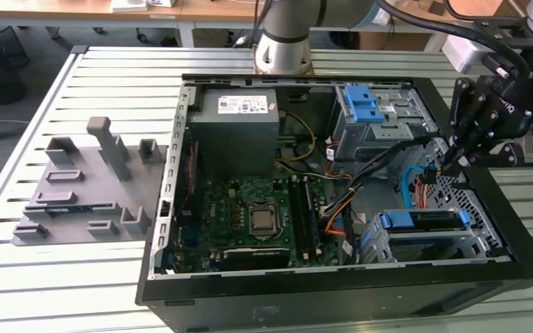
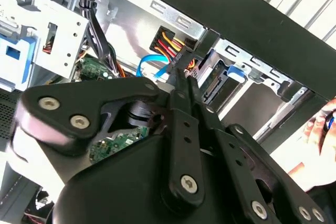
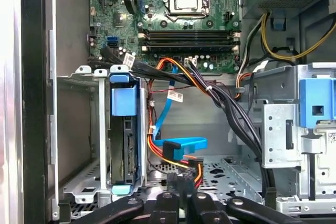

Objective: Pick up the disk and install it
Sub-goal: 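Insert the first disk wire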

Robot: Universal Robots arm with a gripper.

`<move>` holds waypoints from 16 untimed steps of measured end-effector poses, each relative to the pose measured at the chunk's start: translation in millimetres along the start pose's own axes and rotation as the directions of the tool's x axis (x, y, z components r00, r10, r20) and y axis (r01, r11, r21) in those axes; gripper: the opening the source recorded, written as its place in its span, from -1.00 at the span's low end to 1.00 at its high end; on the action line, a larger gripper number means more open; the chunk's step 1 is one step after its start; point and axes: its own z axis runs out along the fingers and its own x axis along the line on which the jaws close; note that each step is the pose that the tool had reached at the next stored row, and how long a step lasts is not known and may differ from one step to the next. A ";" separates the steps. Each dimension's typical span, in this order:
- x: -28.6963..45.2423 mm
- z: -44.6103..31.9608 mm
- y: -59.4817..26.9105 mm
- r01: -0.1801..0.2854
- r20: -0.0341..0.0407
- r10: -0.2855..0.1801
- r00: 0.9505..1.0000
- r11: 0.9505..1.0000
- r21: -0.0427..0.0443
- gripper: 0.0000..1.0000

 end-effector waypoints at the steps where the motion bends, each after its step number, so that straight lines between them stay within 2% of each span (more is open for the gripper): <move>1: -1.5 0.2 -0.1 -0.002 -0.001 0.002 1.000 1.000 0.000 -0.62; 4: -5.1 1.2 -1.3 -0.005 -0.007 0.005 1.000 1.000 -0.001 -0.62; 7: -6.5 2.1 -1.8 -0.007 -0.030 0.007 1.000 1.000 0.000 -0.62; 9: -8.2 2.8 -2.0 -0.007 -0.040 0.007 0.999 1.000 0.001 -0.59; 10: -9.8 3.3 -2.1 -0.007 -0.041 0.007 0.999 1.000 0.001 -0.47; 14: -17.1 5.2 -2.0 -0.008 -0.043 0.008 0.999 1.000 0.000 -0.47; 15: -18.4 5.6 -2.1 -0.008 -0.048 0.008 0.999 1.000 0.001 -0.47; 16: -19.5 6.0 -2.1 -0.008 -0.059 0.008 0.998 1.000 0.001 -0.47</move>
